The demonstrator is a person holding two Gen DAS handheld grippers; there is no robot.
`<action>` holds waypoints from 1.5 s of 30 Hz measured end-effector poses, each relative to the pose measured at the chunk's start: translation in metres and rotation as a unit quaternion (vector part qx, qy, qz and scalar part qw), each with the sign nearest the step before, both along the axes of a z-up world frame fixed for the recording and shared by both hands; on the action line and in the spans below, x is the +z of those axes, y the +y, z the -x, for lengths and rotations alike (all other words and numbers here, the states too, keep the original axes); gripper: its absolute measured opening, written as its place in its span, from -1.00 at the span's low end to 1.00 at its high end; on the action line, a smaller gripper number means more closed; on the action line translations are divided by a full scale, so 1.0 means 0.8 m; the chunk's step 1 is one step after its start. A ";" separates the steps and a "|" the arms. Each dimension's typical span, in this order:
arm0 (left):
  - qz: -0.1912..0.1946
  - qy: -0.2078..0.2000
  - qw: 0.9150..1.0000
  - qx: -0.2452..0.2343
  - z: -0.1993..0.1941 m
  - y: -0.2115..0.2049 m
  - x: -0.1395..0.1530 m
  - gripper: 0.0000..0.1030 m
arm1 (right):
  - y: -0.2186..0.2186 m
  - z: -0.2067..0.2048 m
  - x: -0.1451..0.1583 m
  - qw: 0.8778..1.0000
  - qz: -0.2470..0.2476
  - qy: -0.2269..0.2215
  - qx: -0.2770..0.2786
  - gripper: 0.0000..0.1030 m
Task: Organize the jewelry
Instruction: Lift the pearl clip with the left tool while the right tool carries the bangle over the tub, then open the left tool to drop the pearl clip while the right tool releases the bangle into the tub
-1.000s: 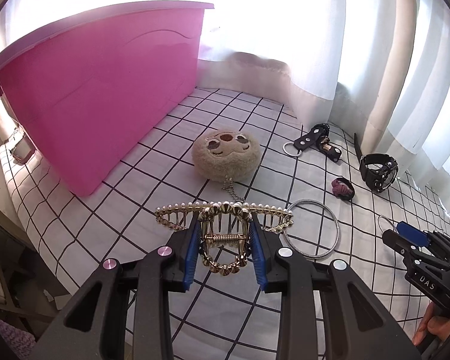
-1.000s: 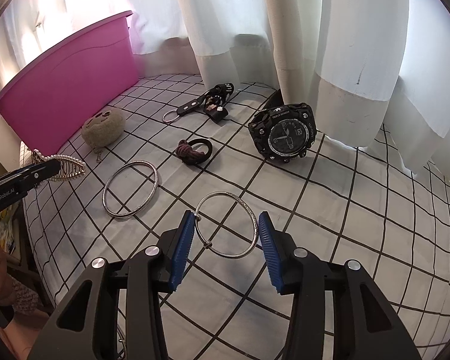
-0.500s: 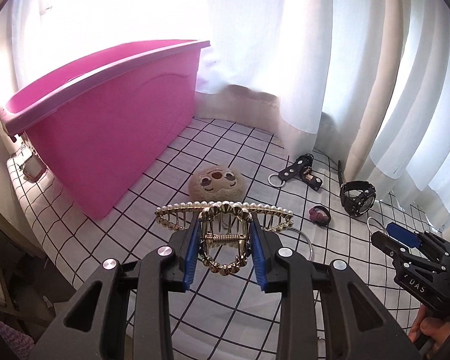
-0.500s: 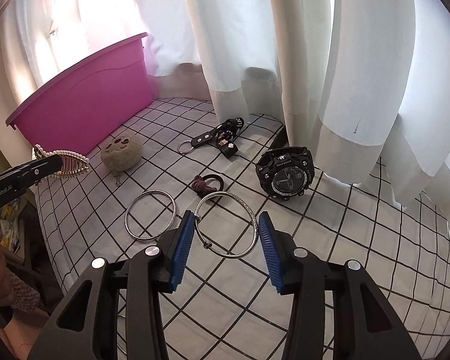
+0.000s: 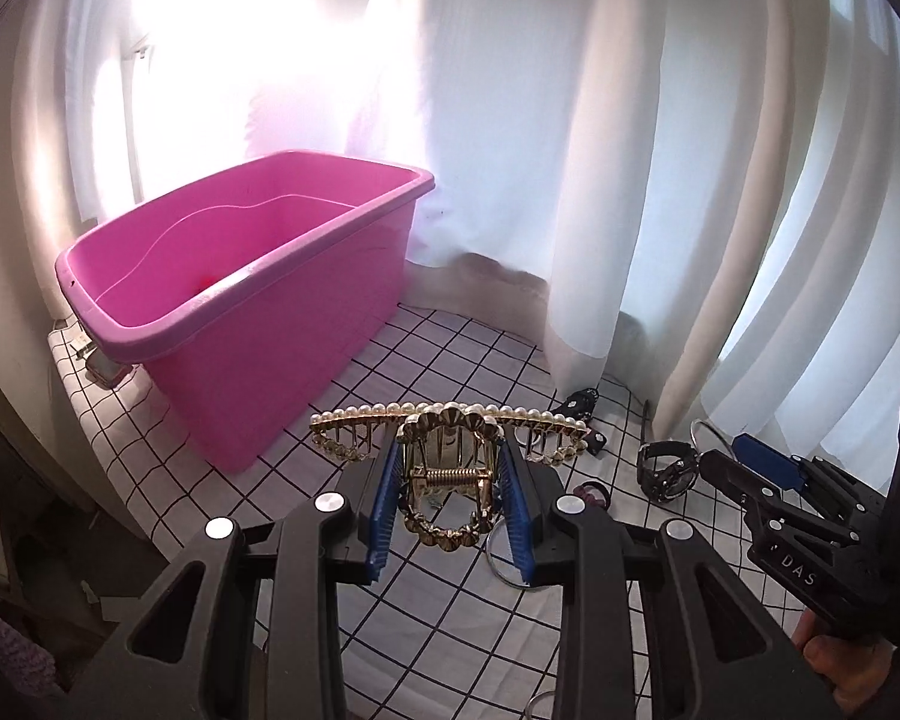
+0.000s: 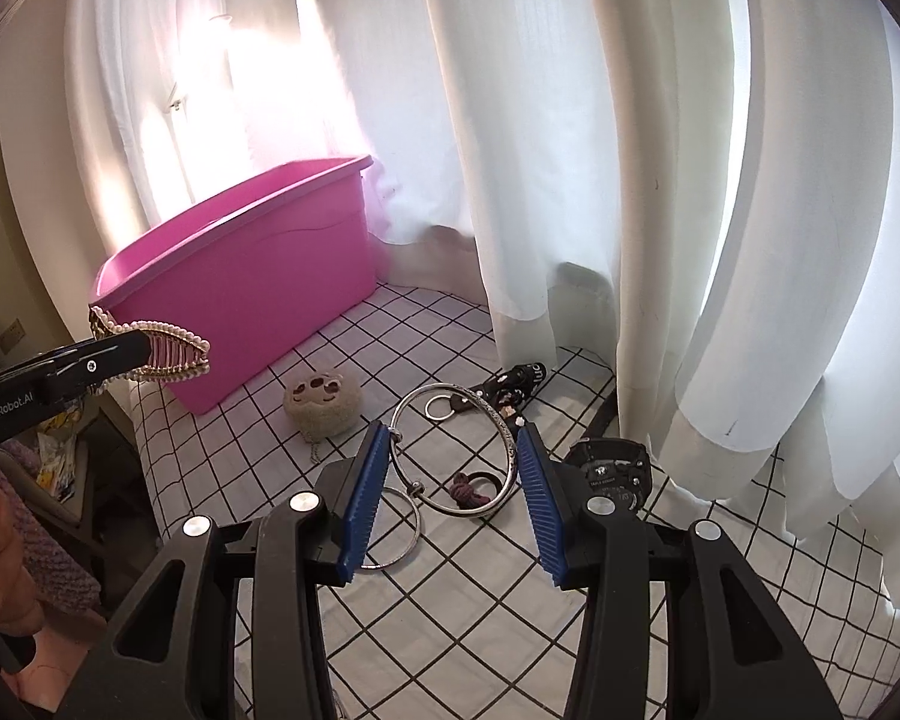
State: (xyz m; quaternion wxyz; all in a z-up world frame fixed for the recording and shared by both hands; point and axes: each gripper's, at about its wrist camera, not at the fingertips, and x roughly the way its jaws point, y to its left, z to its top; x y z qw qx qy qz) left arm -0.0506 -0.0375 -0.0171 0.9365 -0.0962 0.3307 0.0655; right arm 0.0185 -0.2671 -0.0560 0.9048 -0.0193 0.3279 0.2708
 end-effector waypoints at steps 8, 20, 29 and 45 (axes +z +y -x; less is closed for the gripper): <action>0.000 -0.037 0.999 0.011 0.003 0.022 0.054 -0.41 | 0.046 -0.020 0.058 0.998 -0.023 -0.038 0.041 -0.17; -0.031 -0.087 0.995 0.029 -0.038 0.160 0.126 -0.41 | 0.204 -0.074 0.140 0.991 -0.055 -0.075 0.096 -0.17; -0.028 -0.048 0.997 0.054 -0.098 0.284 0.095 -0.41 | 0.344 -0.143 0.131 0.990 -0.028 -0.036 0.134 -0.17; 0.012 0.119 0.991 0.060 -0.193 0.370 0.003 -0.41 | 0.469 -0.251 0.050 0.980 0.102 0.120 0.123 -0.17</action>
